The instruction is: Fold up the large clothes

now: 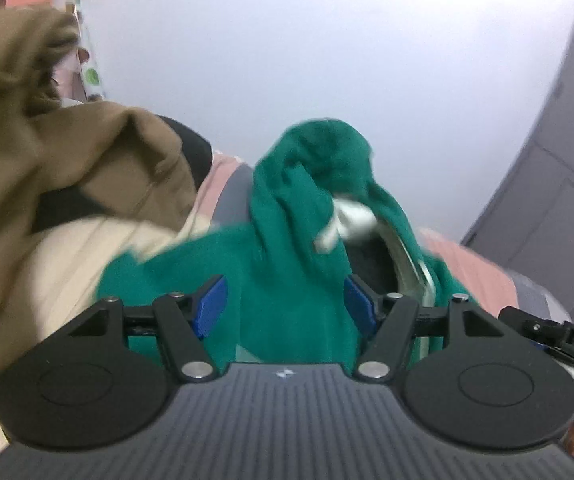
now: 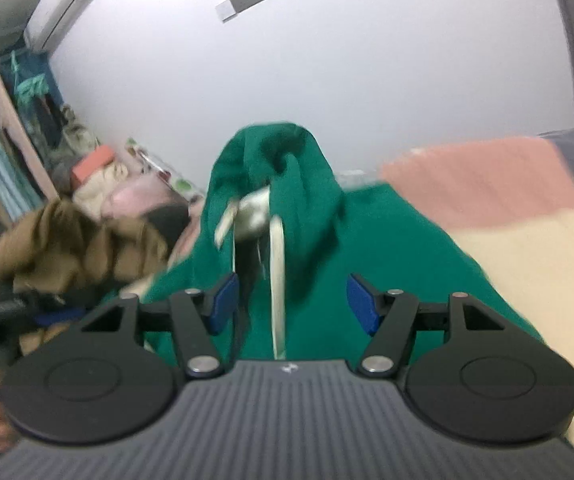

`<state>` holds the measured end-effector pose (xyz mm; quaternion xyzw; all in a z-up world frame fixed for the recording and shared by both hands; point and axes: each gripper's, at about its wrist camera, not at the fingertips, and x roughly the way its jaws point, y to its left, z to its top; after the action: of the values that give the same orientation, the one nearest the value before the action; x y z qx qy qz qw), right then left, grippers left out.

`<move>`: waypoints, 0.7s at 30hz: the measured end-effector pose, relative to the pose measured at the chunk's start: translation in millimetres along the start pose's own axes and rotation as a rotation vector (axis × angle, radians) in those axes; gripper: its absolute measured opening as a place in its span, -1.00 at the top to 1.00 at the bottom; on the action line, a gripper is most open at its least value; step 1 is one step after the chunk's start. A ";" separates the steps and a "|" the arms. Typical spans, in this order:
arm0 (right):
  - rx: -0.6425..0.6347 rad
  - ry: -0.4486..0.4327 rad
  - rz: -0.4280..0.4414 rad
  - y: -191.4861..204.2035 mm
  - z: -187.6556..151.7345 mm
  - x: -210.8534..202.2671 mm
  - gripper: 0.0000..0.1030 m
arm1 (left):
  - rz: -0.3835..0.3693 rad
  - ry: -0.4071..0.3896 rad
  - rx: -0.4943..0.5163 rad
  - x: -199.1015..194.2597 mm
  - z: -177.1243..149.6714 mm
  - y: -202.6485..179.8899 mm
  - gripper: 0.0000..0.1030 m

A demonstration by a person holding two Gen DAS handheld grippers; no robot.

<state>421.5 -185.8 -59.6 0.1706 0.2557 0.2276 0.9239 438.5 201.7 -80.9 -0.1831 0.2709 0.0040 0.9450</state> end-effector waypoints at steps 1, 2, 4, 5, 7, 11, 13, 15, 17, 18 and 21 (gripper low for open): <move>0.012 -0.010 0.009 -1.6 11.5 18.4 -0.23 | -0.002 -0.009 -0.023 20.6 10.0 4.4 -0.35; 0.020 -0.020 0.016 -2.5 23.9 40.3 -0.23 | -0.010 -0.012 -0.055 45.6 20.2 11.2 -0.35; 0.015 -0.034 0.023 -3.9 46.1 87.0 -0.23 | -0.018 0.000 -0.107 88.2 35.8 22.5 -0.35; 0.009 -0.041 0.019 -4.7 54.1 106.0 -0.23 | -0.023 0.009 -0.130 112.3 43.5 28.1 -0.35; -0.004 -0.044 0.015 -6.2 67.9 147.9 -0.23 | -0.031 0.020 -0.143 149.9 53.8 32.2 -0.35; 0.000 -0.048 0.035 -12.7 87.0 215.7 -0.23 | -0.046 0.024 -0.140 213.0 67.3 33.9 -0.35; -0.002 -0.047 0.051 -13.0 89.4 238.0 -0.23 | -0.074 0.019 -0.150 231.9 70.6 34.3 -0.35; -0.035 -0.020 0.048 -10.2 88.5 259.3 -0.23 | -0.085 0.018 -0.156 247.7 72.8 34.1 -0.35; -0.056 0.016 0.032 -8.7 82.7 275.3 -0.22 | -0.104 0.015 -0.155 258.6 74.8 32.9 -0.33; -0.055 0.030 0.027 -9.5 79.1 281.1 -0.19 | -0.104 0.010 -0.145 261.2 75.6 31.0 -0.30; -0.071 0.062 0.002 -9.5 72.7 291.2 0.15 | -0.077 0.029 -0.030 268.9 77.8 15.2 0.38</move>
<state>687.7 -60.4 -119.7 0.1309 0.2758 0.2427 0.9208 706.0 218.3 -163.0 -0.2076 0.2772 -0.0308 0.9376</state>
